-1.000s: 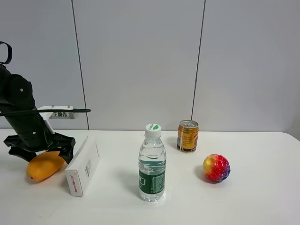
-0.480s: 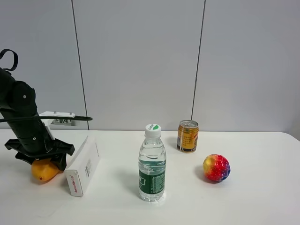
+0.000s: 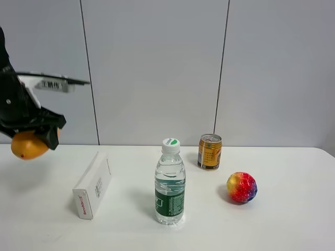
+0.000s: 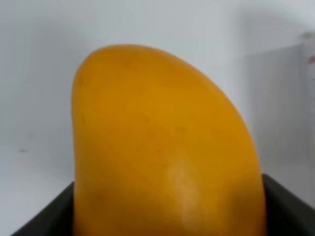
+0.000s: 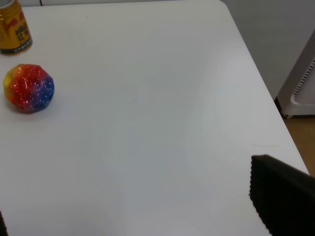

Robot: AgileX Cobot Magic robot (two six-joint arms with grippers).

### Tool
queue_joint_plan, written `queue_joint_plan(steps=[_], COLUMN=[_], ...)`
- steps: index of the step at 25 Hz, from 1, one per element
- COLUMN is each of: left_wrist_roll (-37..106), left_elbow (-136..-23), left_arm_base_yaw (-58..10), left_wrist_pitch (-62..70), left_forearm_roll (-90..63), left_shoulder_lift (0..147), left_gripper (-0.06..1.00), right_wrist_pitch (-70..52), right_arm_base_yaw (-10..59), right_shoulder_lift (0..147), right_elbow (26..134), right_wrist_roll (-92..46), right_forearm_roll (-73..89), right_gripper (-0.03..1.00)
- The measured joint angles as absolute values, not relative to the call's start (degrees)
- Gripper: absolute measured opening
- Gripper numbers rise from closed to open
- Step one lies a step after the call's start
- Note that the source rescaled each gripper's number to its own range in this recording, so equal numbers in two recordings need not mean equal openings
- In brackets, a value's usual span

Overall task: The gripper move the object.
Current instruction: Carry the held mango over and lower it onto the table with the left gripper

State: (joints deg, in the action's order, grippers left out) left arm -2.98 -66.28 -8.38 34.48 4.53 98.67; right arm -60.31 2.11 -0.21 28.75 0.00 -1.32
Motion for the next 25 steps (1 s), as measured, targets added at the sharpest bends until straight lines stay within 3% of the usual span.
queue_joint_plan(steps=[9,16,25], left_wrist_roll=[2.68,2.89,5.64], left_elbow=[-84.67,-94.3,-95.08], left_arm_base_yaw=[-15.26,-23.3,-25.61], left_wrist_pitch=[56.02,55.4,49.0], left_forearm_roll=[-4.42,-5.6,-7.2], left_shoulder_lift=[92.27,101.48,114.51], left_gripper=[0.01,0.01,0.01], right_wrist_pitch=[-60.31,-60.31,-60.31], right_arm_base_yaw=[2.11,2.11,2.11], right_shoulder_lift=[-0.21,-0.21,-0.21], right_elbow=[28.75,28.75,28.75], right_wrist_roll=[0.0,0.0,0.0], right_forearm_roll=[-1.32,-1.32,-1.32], right_gripper=[1.0,1.0,1.0])
